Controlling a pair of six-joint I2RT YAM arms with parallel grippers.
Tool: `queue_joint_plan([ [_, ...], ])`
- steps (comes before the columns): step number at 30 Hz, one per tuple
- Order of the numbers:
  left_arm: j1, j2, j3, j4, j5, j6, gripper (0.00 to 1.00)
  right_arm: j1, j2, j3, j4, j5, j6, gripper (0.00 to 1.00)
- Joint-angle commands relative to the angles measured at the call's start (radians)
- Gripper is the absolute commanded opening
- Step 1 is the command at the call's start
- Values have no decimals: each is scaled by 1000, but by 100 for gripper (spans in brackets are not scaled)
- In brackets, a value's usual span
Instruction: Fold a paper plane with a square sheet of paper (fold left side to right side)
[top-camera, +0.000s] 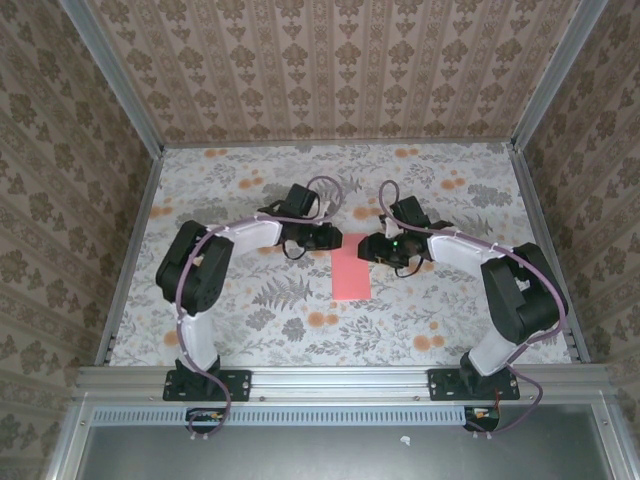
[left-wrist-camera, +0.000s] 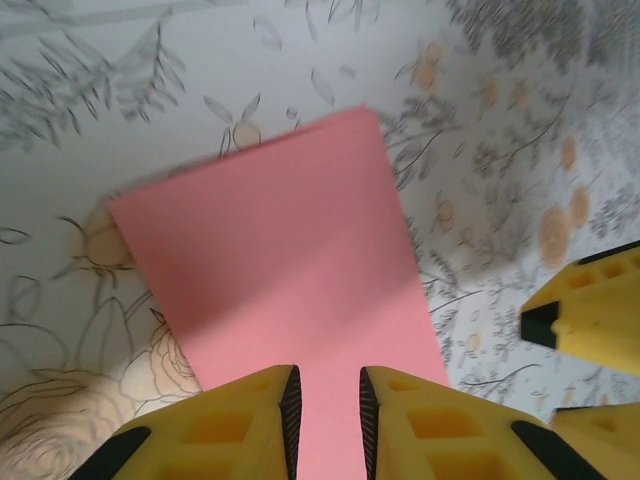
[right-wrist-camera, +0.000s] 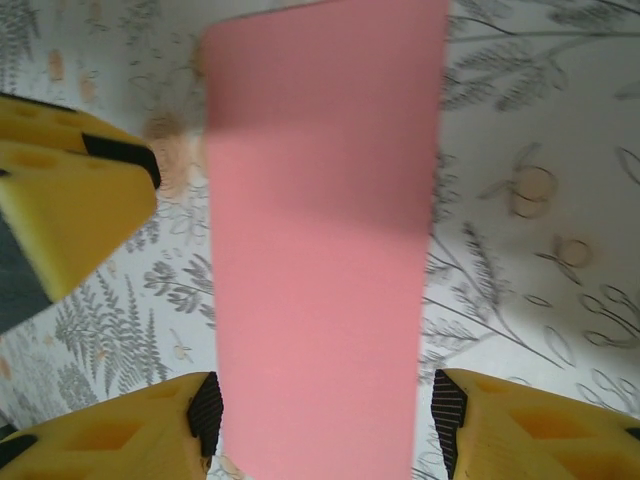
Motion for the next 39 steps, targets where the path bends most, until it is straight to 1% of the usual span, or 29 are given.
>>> queue_joint_plan([
  [1,2,44,19,11,-1,-24,25,-10,-32,-23,-33,5,13,61],
  [5,2,72,18,8,-10,-23,24,-17,-33,-30,-101,-10,1,60],
  [8,1,80,10,5,-14,-20,24,-22,-29,-35,-144,-32,-1,56],
  [10,1,76,-2,1,-25,-17,24,-23,-19,-28,-182,-59,-1,53],
  [13,1,69,-14,-2,-28,-14,24,-24,-11,-38,-203,-109,18,51],
  [16,-2,73,-17,7,-23,-17,23,-22,-2,-65,-162,-179,58,49],
  [19,-7,75,-20,13,-24,-20,23,-18,20,-72,-129,-214,84,48],
  [30,-8,70,-22,18,-25,-22,24,22,102,-35,-82,-223,113,46],
  [39,-8,60,-29,31,-18,-22,24,30,107,-25,-8,-224,147,41],
])
